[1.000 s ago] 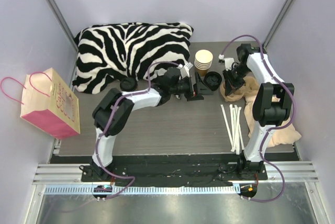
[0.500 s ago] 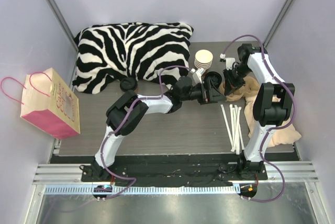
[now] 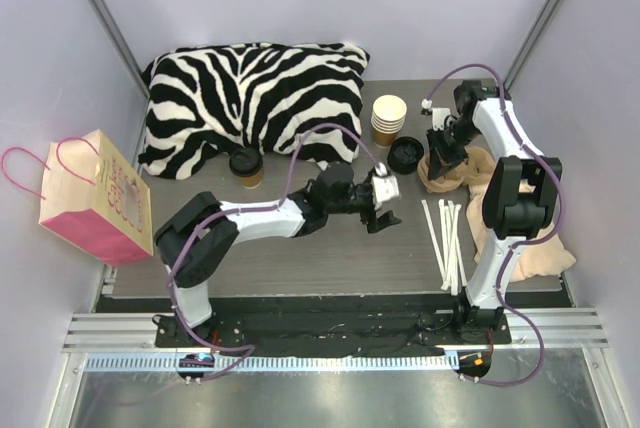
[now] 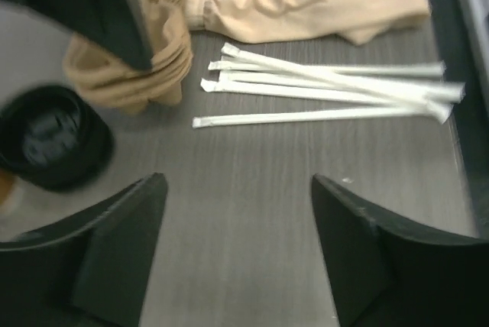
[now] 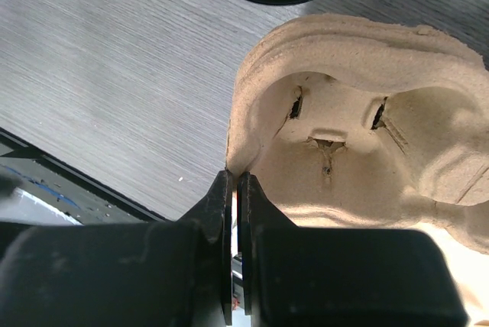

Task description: Pack the takeout coffee

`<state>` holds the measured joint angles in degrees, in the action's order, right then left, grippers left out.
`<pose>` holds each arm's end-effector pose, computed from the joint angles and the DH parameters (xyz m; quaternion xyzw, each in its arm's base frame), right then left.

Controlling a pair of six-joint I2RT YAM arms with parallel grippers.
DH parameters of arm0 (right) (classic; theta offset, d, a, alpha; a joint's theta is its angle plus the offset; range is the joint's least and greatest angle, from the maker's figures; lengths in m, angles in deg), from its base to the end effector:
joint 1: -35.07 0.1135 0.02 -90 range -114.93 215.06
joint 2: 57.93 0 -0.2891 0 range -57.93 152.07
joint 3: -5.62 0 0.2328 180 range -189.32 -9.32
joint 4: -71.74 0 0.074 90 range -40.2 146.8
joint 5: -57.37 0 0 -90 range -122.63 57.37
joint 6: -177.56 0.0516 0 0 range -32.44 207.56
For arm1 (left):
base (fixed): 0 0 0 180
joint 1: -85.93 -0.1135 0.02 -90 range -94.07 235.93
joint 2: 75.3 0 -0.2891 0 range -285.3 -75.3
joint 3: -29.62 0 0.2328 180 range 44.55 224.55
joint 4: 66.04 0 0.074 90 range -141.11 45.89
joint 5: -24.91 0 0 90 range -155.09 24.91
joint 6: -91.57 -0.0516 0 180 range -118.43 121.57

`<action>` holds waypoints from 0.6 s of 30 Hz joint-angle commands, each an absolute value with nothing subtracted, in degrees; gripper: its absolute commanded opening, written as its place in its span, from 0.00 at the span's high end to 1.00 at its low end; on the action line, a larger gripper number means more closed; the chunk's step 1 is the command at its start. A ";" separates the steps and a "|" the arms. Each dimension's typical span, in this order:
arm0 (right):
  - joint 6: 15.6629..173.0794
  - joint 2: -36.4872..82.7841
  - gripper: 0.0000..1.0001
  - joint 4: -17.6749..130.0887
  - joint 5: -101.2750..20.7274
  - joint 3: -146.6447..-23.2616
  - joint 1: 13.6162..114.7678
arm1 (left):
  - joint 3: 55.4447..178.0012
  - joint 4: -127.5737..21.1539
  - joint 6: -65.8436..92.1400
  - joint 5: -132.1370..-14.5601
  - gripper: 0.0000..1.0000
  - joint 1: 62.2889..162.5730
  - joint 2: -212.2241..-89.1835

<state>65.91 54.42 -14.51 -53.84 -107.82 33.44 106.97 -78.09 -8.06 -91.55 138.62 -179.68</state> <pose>0.3734 0.0081 0.2636 -0.1784 0.9657 0.1717 0.0777 0.2334 -0.3442 0.2567 0.5188 0.5887 -0.3864 0.4848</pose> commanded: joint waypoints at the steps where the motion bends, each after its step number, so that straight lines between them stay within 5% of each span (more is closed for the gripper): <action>1: 68.22 55.27 0.99 -16.50 -55.75 -110.74 33.31 | 104.85 -89.74 -43.41 -90.66 0.29 140.25 -181.81; 3: 68.31 55.45 0.99 -16.85 -55.49 -111.01 33.31 | 105.72 -92.05 -49.37 -90.84 0.38 140.60 -184.96; 9: 68.22 56.24 0.99 -17.82 -55.48 -112.59 33.31 | 107.83 -101.72 -57.58 -91.02 0.41 142.36 -192.36; 15: 68.75 56.94 0.99 -18.34 -55.66 -113.38 33.31 | 113.19 -106.12 -60.57 -88.91 0.27 142.88 -199.74; 18: 69.01 57.12 0.99 -18.34 -55.75 -113.47 33.31 | 114.95 -106.30 -61.27 -88.47 0.38 142.88 -201.07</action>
